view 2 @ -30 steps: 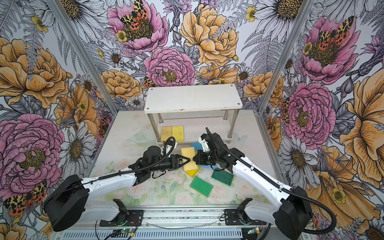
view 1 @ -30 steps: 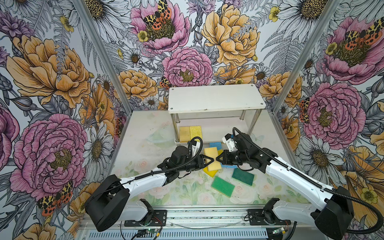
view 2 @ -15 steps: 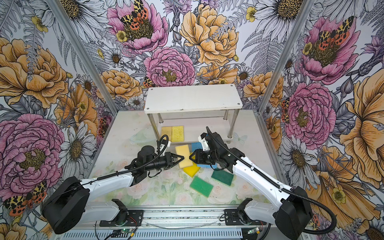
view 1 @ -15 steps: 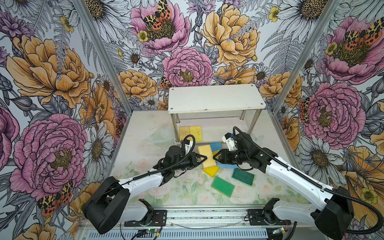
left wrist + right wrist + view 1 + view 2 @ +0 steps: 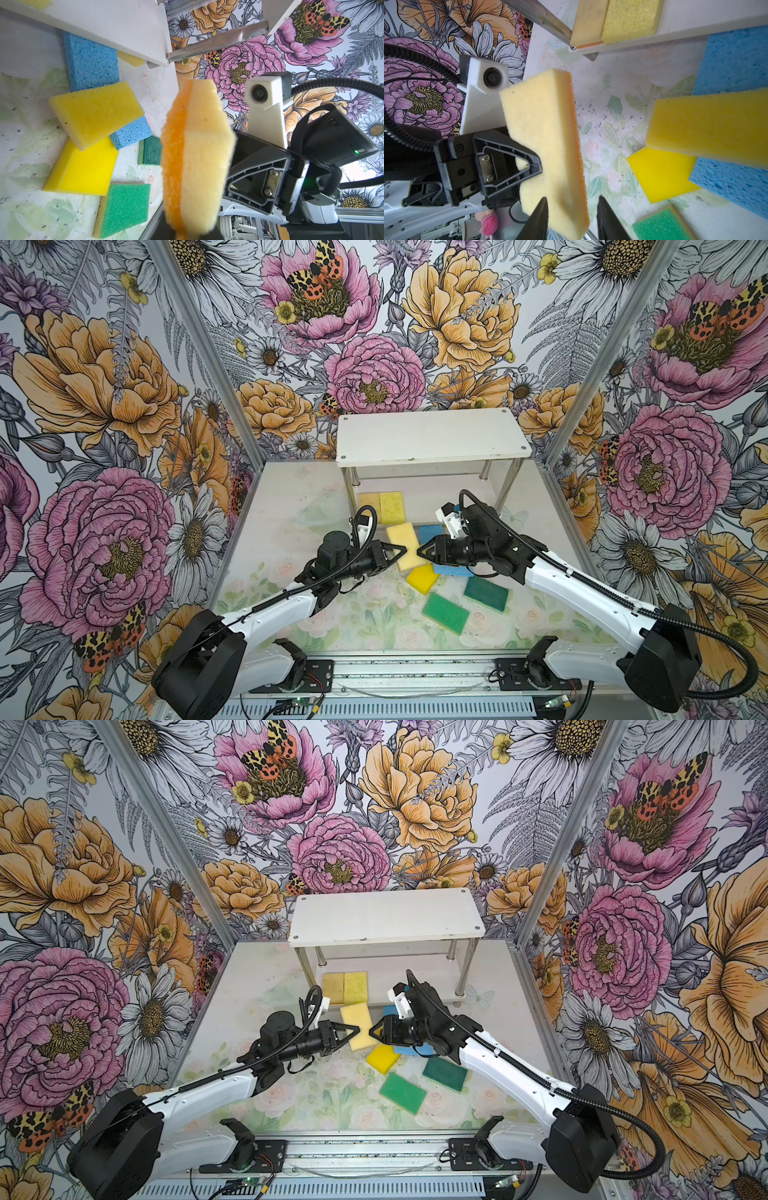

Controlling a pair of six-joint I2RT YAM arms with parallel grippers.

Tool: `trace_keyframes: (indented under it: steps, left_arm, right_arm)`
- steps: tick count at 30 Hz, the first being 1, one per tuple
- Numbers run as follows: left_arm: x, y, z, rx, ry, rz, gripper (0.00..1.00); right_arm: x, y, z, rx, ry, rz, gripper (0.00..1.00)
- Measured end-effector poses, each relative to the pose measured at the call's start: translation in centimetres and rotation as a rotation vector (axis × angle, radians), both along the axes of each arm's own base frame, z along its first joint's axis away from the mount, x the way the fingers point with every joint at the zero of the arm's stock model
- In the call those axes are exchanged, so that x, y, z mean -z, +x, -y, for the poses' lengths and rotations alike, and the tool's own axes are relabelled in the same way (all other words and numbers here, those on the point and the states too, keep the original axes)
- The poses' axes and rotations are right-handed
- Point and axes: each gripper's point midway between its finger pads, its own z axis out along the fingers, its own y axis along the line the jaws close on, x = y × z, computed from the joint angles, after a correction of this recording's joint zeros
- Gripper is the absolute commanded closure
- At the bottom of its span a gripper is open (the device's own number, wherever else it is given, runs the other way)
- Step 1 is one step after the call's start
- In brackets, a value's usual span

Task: Arrange cleaning sponges on a shelf
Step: Pick up the cleaning sponge.

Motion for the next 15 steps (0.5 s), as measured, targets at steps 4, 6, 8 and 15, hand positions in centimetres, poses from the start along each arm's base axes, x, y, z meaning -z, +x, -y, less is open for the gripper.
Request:
trace_keyframes:
  steps: [4, 6, 8, 15]
  left_arm:
    - [-0.07, 0.11, -0.13, -0.006, -0.003, -0.003, 0.86]
    - [-0.20, 0.10, -0.18, -0.006, -0.005, 0.000, 0.86]
    - [-0.38, 0.09, -0.23, -0.007, -0.009, 0.005, 0.86]
    - [-0.59, 0.19, -0.61, -0.017, -0.015, 0.007, 0.86]
  right_arm:
    - [0.29, -0.08, -0.34, -0.010, -0.001, -0.007, 0.64]
    - [0.26, -0.18, -0.46, -0.014, 0.001, -0.005, 0.65]
    - [0.21, -0.15, -0.49, -0.014, 0.003, -0.003, 0.66]
    - [0.02, -0.41, -0.90, -0.024, 0.013, -0.001, 0.71]
